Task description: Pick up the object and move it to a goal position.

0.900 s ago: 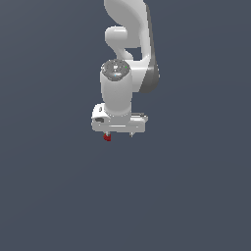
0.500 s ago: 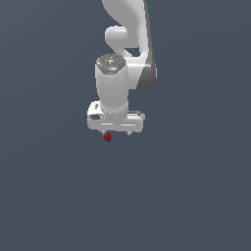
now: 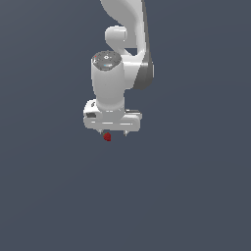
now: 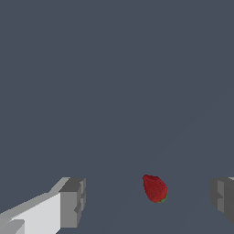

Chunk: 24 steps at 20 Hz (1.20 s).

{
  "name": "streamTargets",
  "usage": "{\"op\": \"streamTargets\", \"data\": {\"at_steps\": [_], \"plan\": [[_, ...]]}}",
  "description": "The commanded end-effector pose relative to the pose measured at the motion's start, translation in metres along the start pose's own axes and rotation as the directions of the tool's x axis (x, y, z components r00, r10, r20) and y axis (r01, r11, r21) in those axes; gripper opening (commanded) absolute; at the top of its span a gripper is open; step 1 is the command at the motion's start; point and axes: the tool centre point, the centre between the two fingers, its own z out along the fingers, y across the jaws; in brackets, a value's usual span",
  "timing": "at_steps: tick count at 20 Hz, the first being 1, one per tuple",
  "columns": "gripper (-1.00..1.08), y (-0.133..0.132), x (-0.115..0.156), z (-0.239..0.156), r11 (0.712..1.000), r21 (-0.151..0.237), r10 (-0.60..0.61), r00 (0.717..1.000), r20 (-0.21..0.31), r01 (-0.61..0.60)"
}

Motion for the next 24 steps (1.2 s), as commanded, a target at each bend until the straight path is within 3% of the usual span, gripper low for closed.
{"op": "streamTargets", "data": {"at_steps": [1,7,16,24], "plan": [[1.00,0.003,-0.004,0.006,1.000,0.001,-0.005,1.000,0.002,0.005],[1.00,0.017,-0.022,0.034,1.000,0.004,-0.031,0.999,0.011,0.031],[1.00,0.046,-0.069,0.089,0.996,0.013,-0.086,0.996,0.028,0.086],[1.00,0.056,-0.091,0.109,0.994,0.017,-0.108,0.993,0.035,0.108]]}}
